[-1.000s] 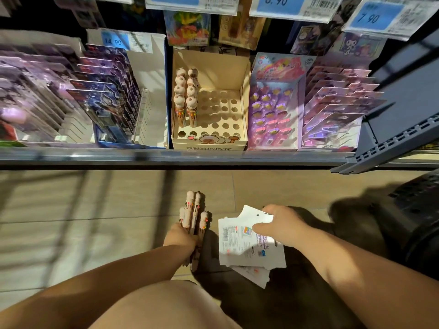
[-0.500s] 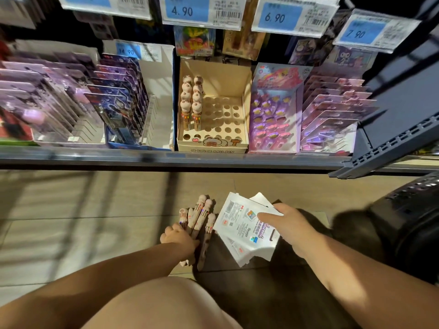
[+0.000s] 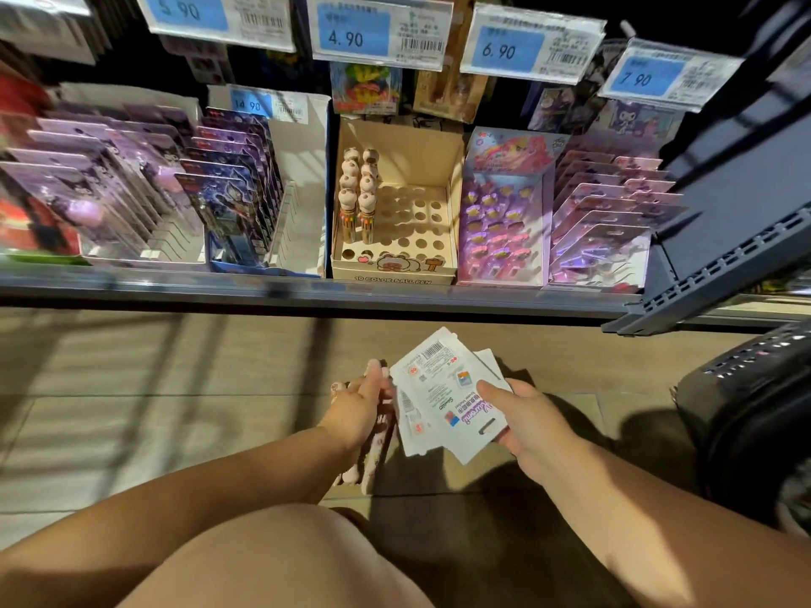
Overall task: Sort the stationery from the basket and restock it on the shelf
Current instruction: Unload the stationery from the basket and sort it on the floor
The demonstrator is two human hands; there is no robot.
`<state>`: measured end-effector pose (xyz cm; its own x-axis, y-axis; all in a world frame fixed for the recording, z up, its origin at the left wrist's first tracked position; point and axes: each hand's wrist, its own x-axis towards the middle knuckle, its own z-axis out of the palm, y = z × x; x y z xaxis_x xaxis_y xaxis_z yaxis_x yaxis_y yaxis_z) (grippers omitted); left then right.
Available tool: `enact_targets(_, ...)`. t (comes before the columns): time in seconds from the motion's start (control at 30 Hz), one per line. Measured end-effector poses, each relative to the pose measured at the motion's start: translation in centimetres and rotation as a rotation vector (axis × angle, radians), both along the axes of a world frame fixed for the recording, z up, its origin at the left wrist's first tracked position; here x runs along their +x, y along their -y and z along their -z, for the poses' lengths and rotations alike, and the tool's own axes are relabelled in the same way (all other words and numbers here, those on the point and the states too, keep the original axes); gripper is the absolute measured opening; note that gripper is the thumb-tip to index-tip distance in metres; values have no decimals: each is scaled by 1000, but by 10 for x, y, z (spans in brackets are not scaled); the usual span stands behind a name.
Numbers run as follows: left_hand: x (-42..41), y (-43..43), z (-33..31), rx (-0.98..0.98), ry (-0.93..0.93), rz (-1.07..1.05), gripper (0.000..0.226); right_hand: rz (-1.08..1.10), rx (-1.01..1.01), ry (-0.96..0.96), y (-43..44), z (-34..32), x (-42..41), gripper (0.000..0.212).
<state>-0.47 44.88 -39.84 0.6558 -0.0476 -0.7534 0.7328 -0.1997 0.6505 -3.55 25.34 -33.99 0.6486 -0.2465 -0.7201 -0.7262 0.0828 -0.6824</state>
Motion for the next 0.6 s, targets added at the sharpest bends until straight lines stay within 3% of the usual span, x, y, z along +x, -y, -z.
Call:
enact_targets(0.1,-3,10,-16,-485,-153,-168,32,42,45,12,-7,-2,0,26)
enact_targets(0.2,-1,9,-19,-661,-135,-185,39,20,30,47,-9,-6,1,36)
enact_targets(0.37,6,5,-20,-623,-84,-197,38,-300,-251,128,-11,-17,3,66)
enact_targets(0.5,11,6,-20,-601,-67,-278,44,-733,-694,170,-16,-22,-1,81)
enact_targets(0.6,15,8,-20,-582,-47,-265,52,-892,-744,144,-22,-24,-5,102)
